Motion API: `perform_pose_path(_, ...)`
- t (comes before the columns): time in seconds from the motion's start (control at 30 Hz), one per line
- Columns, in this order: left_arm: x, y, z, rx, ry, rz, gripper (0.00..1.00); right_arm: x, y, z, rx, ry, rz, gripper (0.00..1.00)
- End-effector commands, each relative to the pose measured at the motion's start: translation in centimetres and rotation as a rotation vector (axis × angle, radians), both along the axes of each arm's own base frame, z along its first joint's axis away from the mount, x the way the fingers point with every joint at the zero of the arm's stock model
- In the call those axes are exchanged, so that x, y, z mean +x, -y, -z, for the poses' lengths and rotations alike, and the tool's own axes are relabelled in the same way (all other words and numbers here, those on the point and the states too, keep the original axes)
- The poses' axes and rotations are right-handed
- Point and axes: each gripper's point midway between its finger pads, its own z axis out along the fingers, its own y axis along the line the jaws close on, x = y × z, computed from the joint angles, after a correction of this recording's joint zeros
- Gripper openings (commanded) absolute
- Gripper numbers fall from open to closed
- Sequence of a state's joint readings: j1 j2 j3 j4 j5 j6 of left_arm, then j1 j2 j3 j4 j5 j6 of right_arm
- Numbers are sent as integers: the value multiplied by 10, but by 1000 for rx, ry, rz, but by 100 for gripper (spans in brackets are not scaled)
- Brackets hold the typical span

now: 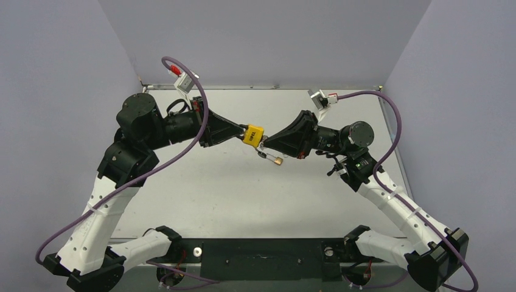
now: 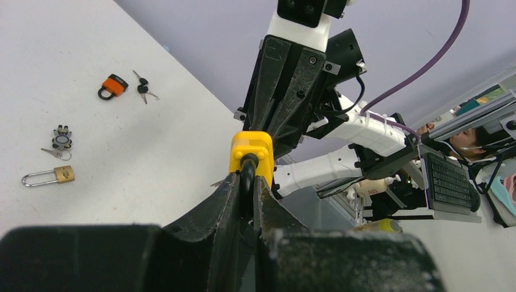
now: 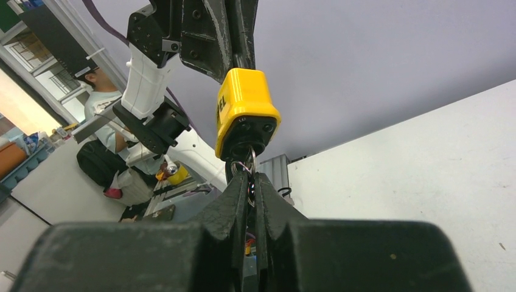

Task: Lock with the key
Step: Lock the lock, then place the lock at the center of the board.

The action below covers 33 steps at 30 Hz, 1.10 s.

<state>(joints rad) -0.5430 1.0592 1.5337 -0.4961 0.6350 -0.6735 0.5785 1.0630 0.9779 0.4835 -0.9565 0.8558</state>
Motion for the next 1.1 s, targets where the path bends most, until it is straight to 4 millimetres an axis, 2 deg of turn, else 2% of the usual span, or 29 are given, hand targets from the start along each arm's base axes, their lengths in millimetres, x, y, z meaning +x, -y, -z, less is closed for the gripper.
perform_pose_path(0.0,-5,-12,-37,-89,132,-19,0,1,4,-7,12,57,33,0)
perform_pose_path(0.2,-5,-20,-41,-94,178,-13,0,6,10,10,-19,28,60,0)
perform_pose_path(0.4,-1,-22,-35,-102,185,3,0,11,18,27,-64,4,89,0)
perform_pose_path(0.57,21,-25,-17,-82,135,-57,0,30,25,51,-140,-33,176,0)
perform_pose_path(0.67,45,-29,13,-48,53,-125,0,51,30,68,-190,-60,273,0)
perform_pose_path(0.7,60,-33,29,-31,7,-170,0,61,33,77,-221,-95,331,0)
perform_pose_path(0.8,84,-37,68,13,-91,-244,0,88,41,98,-307,-143,459,0)
perform_pose_path(0.83,97,-39,92,42,-142,-288,0,91,42,106,-332,-167,474,0)
perform_pose_path(0.87,103,-41,104,57,-166,-310,0,99,44,115,-356,-193,517,0)
perform_pose_path(0.9,115,-45,131,90,-220,-361,0,103,45,118,-366,-201,536,0)
perform_pose_path(0.93,121,-48,147,109,-256,-393,0,110,44,127,-392,-218,565,0)
perform_pose_path(0.97,128,-52,174,138,-313,-436,0,110,41,131,-409,-220,569,0)
perform_pose_path(1.0,133,-58,187,148,-339,-482,0,117,39,137,-432,-231,596,0)
perform_pose_path(1.03,134,-61,210,168,-379,-504,0,115,33,141,-452,-225,589,0)
perform_pose_path(1.07,135,-67,235,187,-433,-542,0,122,29,149,-480,-238,610,0)
